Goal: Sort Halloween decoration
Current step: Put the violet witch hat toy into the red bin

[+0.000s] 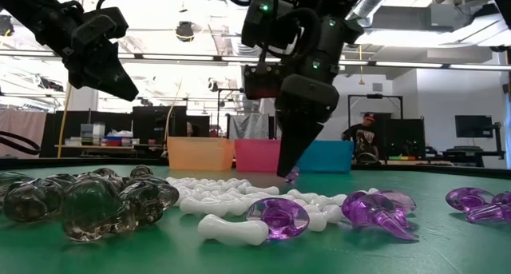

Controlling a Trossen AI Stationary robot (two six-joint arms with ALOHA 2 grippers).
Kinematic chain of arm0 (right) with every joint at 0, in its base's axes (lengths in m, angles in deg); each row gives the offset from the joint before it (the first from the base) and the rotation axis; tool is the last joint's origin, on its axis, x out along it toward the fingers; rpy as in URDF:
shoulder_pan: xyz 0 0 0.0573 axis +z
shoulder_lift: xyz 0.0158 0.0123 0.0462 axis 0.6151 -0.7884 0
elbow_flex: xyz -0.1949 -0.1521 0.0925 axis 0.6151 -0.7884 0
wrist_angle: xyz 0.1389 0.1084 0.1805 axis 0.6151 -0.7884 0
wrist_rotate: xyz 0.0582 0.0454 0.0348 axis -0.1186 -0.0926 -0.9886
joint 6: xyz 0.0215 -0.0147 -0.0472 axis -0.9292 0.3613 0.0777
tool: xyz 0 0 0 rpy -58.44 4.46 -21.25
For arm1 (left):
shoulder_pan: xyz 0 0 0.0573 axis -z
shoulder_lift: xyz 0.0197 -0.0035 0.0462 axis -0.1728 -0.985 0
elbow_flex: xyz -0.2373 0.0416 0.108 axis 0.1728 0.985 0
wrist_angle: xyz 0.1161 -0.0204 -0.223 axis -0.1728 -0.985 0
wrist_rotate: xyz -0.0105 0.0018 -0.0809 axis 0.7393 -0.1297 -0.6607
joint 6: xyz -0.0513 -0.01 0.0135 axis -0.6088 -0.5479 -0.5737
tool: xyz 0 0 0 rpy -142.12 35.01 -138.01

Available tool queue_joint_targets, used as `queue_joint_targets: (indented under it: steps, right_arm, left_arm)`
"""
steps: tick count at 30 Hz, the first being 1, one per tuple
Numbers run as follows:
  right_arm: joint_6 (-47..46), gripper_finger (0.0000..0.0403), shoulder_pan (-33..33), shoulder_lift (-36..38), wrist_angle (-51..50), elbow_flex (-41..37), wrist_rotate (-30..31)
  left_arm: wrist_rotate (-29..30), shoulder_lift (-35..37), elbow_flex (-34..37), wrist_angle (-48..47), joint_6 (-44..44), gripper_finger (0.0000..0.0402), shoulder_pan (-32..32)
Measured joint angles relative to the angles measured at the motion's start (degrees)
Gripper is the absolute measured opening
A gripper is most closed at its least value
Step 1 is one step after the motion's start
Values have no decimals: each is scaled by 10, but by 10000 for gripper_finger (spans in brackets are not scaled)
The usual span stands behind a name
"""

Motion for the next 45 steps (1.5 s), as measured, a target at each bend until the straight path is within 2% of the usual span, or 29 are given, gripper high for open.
queue_joint_targets:
  steps: [12,21,30,34,39,45]
  right_arm:
    - [109,15,-57,0,-55,97,29]
    - [203,15,-173,1,-76,194,44]
    - [189,60,-305,1,-67,202,43]
    - [191,97,-329,0,-59,202,11]
    - [180,158,-329,1,-71,202,-21]
    - [149,177,-271,21,-246,201,-146]
  left_arm:
    - [0,0,0,0,0,138,0]
    - [0,0,0,0,0,138,0]
    - [0,0,0,0,0,138,0]
    - [5,0,0,0,2,138,0]
    - [5,0,0,0,1,138,0]
    - [-9,0,0,-2,-2,138,0]
